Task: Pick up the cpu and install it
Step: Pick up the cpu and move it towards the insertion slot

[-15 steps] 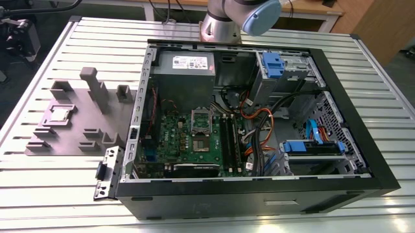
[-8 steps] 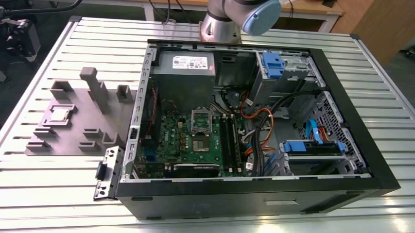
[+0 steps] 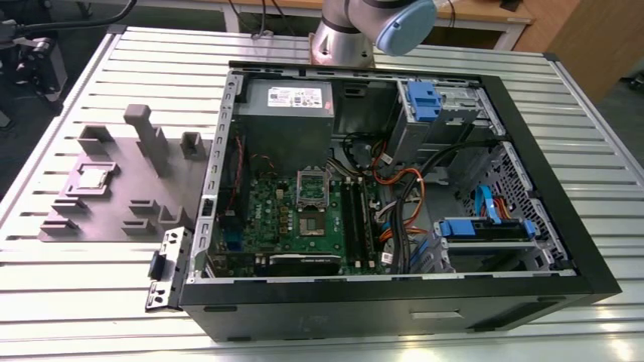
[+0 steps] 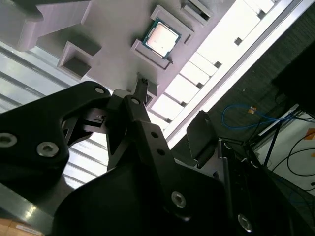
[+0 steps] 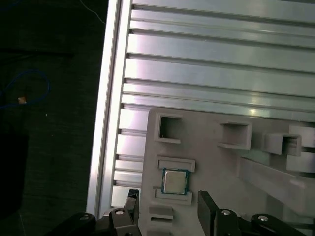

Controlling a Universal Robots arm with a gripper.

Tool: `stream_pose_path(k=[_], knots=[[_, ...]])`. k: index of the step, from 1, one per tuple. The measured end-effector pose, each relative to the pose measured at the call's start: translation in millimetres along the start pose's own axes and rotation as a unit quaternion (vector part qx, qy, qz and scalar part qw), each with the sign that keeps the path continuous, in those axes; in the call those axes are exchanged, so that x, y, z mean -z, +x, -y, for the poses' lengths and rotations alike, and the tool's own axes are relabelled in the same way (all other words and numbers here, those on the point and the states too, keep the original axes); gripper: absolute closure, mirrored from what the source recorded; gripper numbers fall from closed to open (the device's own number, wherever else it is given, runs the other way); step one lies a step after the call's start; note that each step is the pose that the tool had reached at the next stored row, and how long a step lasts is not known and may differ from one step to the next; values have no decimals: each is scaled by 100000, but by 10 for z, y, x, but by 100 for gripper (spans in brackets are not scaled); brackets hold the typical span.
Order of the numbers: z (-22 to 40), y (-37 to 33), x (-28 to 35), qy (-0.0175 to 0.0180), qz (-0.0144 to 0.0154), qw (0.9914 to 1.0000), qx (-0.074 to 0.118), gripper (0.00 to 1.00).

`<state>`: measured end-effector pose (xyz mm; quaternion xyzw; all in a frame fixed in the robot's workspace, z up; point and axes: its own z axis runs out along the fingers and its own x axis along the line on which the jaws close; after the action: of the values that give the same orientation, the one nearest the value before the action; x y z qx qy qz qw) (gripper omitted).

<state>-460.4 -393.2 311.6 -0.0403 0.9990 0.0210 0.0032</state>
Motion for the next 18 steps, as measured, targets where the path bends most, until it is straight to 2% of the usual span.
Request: stream_pose_path(k=[12, 18], knots=[[15, 2, -218, -6, -3, 100000, 2, 41], [16, 2, -242, -12, -1, 100000, 1, 41]])
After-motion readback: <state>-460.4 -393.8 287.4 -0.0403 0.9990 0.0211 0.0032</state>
